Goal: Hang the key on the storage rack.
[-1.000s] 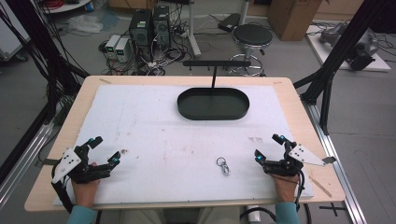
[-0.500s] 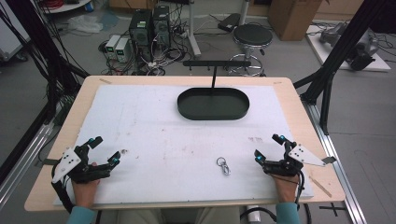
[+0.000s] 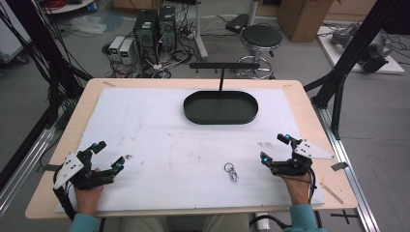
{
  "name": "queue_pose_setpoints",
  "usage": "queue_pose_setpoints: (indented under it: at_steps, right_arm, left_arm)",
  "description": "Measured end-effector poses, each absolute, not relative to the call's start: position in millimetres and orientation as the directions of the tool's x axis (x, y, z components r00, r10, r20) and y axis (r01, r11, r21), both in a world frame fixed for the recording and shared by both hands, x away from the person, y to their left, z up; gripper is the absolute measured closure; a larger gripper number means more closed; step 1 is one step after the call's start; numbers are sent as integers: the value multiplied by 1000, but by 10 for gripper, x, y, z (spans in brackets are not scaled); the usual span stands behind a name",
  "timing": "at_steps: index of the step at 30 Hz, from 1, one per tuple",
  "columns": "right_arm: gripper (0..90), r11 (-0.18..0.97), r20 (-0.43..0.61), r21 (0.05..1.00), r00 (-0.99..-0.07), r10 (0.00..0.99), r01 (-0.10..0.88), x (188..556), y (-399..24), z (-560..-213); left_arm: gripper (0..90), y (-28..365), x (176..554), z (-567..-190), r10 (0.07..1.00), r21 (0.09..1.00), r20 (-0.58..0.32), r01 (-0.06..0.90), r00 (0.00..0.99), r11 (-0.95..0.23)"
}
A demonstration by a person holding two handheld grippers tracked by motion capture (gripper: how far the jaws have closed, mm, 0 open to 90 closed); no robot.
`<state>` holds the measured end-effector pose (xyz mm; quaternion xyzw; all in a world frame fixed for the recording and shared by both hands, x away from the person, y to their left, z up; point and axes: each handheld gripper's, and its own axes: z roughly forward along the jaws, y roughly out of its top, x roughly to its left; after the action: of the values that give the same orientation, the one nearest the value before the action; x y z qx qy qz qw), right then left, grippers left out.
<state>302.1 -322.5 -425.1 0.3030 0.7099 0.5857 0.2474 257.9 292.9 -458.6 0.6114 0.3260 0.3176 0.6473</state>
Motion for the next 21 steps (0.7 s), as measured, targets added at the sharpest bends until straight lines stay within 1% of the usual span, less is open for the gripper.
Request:
queue_pose_setpoints:
  at_steps: [5,6,12,17,18,19,21]
  right_arm:
    - [30,186,-9,969,-729,684,163,3067,-3164,-4106]
    - [30,224,-22,960,-756,654,166,3112,-3118,-4030]
    - [30,319,-11,927,-837,548,197,3233,-2970,-3889]
    - [30,417,-18,887,-886,462,199,3341,-2819,-3833]
    - [30,417,-18,887,-886,462,199,3341,-2819,-3833]
    - [30,461,-17,864,-905,425,200,3377,-2747,-3819]
    - [30,488,-14,850,-916,402,201,3401,-2696,-3805]
  left_arm:
    - [94,2928,2580,-4585,811,999,-34,-11,585,50]
    - [94,2928,2580,-4585,811,999,-34,-11,585,50]
    - [94,2928,2584,-4585,809,998,-41,-9,586,57]
    - [94,2929,2585,-4585,809,998,-41,-8,586,57]
    - [94,2929,2585,-4585,809,998,-41,-8,586,57]
    - [94,2930,2585,-4585,809,998,-41,-8,586,56]
    - [94,2928,2586,-4585,809,998,-42,-8,586,57]
